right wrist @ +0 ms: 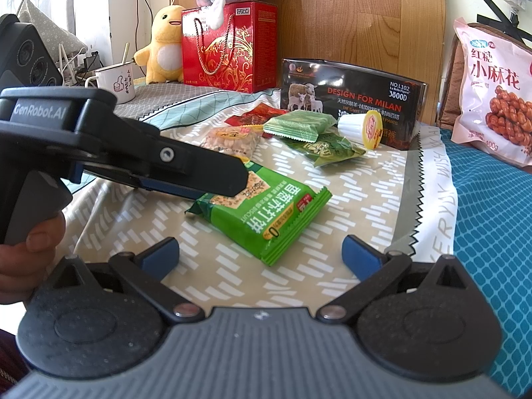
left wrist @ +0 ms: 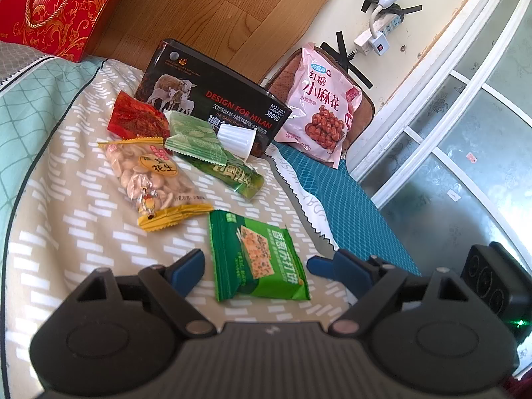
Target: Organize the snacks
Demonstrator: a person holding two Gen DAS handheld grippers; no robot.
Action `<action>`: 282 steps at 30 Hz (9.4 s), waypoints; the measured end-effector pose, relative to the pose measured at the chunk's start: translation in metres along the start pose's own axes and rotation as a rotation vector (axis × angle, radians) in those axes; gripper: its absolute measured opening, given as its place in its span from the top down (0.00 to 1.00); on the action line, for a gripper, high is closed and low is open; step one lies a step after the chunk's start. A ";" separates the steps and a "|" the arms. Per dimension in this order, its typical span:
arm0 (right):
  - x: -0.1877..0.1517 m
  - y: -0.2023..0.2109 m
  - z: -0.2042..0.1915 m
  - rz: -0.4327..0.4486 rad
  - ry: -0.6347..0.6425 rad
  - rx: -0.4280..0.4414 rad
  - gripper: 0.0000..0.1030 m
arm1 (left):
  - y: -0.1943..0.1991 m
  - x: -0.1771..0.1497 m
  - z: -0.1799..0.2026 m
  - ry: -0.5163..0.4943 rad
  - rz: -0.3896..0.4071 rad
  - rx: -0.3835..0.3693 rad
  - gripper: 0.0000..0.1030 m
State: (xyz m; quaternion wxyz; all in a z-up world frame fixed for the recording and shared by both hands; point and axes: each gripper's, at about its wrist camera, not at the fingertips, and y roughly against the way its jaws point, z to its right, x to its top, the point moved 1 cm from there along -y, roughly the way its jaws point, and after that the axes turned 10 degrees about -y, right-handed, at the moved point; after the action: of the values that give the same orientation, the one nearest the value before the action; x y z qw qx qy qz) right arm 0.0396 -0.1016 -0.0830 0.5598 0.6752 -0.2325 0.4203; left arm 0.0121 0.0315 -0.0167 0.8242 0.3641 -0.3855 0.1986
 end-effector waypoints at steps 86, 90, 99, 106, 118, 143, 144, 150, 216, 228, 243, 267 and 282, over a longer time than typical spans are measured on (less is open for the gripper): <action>0.157 -0.084 0.092 0.286 -0.106 -0.149 0.47 | -0.141 0.194 -0.031 -0.044 0.033 0.143 0.40; 0.144 -0.068 0.095 0.315 -0.137 -0.137 0.47 | -0.112 0.180 -0.022 -0.088 0.096 0.150 0.35; 0.085 -0.033 0.098 0.303 -0.223 -0.089 0.48 | -0.008 0.113 -0.033 -0.037 0.214 0.304 0.33; 0.089 -0.054 0.097 0.203 -0.293 -0.064 0.48 | -0.016 0.077 -0.046 -0.007 0.154 0.333 0.34; 0.110 -0.113 0.096 0.087 -0.316 -0.105 0.47 | -0.029 0.067 -0.049 -0.024 0.115 0.272 0.32; 0.006 0.020 0.014 0.093 -0.022 0.000 0.53 | -0.010 0.047 -0.013 -0.010 0.051 0.022 0.24; 0.005 0.019 0.016 0.090 -0.024 -0.002 0.52 | -0.011 0.045 -0.009 -0.012 0.040 0.016 0.23; 0.000 0.014 0.016 0.056 -0.010 0.007 0.48 | -0.022 0.034 0.012 -0.065 -0.015 0.027 0.16; 0.116 -0.027 0.039 0.297 0.080 -0.005 0.55 | -0.080 0.157 0.004 -0.192 0.060 0.159 0.51; 0.175 -0.107 0.080 0.252 -0.014 -0.031 0.47 | -0.127 0.193 -0.050 -0.115 0.038 0.277 0.40; 0.096 -0.084 0.056 0.062 0.046 0.083 0.47 | -0.071 0.130 -0.058 -0.057 -0.086 0.227 0.35; 0.060 -0.034 0.035 0.110 0.092 0.014 0.63 | -0.074 0.077 0.010 -0.117 -0.151 0.164 0.52; 0.164 -0.079 0.067 0.254 0.071 -0.023 0.62 | -0.116 0.201 -0.021 -0.186 -0.001 0.251 0.50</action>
State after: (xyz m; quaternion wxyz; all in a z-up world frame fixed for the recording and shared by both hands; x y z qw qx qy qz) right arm 0.2104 -0.1185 0.0070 0.5176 0.6185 -0.3011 0.5088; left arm 0.2185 -0.0199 0.0795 0.7329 0.4812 -0.4325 0.2103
